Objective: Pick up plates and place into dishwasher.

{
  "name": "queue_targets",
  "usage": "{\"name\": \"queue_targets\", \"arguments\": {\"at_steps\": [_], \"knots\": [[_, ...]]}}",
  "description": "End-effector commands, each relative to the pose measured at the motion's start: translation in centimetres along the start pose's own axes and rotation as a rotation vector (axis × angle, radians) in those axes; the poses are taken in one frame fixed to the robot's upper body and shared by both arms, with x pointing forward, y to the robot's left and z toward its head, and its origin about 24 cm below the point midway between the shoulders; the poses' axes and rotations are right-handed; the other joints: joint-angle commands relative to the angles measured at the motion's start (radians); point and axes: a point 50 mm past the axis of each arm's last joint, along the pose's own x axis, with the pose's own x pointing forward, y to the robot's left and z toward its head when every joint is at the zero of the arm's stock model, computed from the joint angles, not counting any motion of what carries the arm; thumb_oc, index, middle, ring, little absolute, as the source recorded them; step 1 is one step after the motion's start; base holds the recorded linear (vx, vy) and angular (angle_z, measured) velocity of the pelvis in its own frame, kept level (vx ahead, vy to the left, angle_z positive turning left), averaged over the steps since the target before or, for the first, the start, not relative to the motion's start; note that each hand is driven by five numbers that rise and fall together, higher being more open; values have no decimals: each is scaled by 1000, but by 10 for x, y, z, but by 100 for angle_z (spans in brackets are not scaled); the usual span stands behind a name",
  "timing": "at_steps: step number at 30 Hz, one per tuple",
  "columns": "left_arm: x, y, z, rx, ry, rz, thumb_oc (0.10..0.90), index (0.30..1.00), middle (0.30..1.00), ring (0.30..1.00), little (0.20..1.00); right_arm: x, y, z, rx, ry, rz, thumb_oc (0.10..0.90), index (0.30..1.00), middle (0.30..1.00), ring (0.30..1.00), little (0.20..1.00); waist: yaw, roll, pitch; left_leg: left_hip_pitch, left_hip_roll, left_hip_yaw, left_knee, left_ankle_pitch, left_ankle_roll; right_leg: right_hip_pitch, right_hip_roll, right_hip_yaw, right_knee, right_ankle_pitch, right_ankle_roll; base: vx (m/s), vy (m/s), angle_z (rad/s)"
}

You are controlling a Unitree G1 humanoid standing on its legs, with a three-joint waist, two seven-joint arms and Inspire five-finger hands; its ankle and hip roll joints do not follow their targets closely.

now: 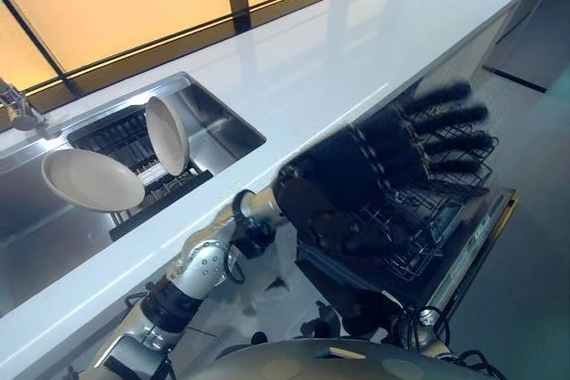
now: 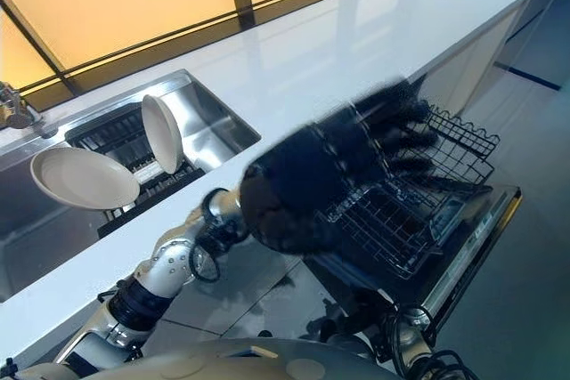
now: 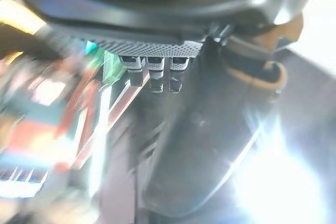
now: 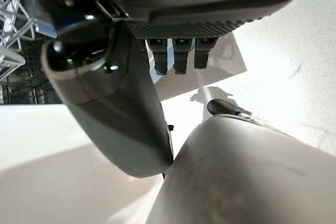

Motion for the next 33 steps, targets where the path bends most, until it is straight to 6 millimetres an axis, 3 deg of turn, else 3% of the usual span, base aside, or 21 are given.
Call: {"name": "queue_targets", "arguments": {"at_steps": [1,4,7,12,16,21,24,26,28,33], "knots": [[-22,0,90,595,-286,257,800,900,900,900,900,-2,21,-3,5,-40,31,800,900,900,900,900,45,-28,-12,4,-67,-19,7,-134,32,44,-17,-4,8,-104,79,7,5,20],[-45,0,131,1052,-308,517,800,900,900,900,900,-4,22,-9,6,-28,29,800,900,900,900,900,74,-32,-21,-3,-72,-45,7,-131,27,51,-18,-23,8,-116,75,18,6,28],[-60,-3,155,1464,-277,720,800,900,900,900,900,-4,20,-10,5,-20,30,800,900,900,900,900,96,-34,-30,-8,-76,-69,7,-127,25,58,-18,-36,8,-124,70,29,8,38],[-81,2,182,1906,-181,932,800,900,900,900,900,-3,18,-7,-4,-32,35,800,900,900,900,900,112,-27,-35,-10,-81,-88,7,-121,25,62,-22,-49,10,-128,67,17,30,46],[-99,8,199,2186,26,1026,800,900,900,900,900,-3,15,-6,-24,-39,39,800,900,900,900,900,117,-17,-36,-8,-82,-90,7,-119,23,64,-28,-56,13,-129,69,5,33,17],[-116,16,217,2231,206,1091,800,900,900,900,900,-4,8,-7,-46,-30,41,800,900,900,900,900,111,-5,-38,-4,-82,-83,7,-118,20,64,-33,-58,15,-128,73,1,6,0],[-129,26,221,2306,443,1078,800,900,900,900,900,-5,2,-8,-63,-22,43,800,900,900,900,900,101,4,-38,1,-81,-73,7,-118,19,63,-35,-56,17,-125,77,0,23,0],[-133,30,223,2357,561,1050,800,900,900,900,900,-5,-1,-8,-69,-19,42,800,900,900,900,900,98,7,-38,3,-81,-69,7,-118,19,63,-36,-55,18,-124,79,0,0,0],[-141,37,230,2418,798,988,800,900,900,900,900,-5,-8,-6,-80,-14,38,800,900,900,900,900,89,14,-40,5,-80,-57,7,-119,20,59,-37,-51,20,-121,84,-1,15,0],[-147,45,241,2509,1118,831,800,900,900,900,900,-6,-19,-4,-95,-14,33,800,900,900,900,900,72,27,-39,11,-78,-38,7,-121,21,53,-38,-43,26,-117,90,1,12,-2]]}}
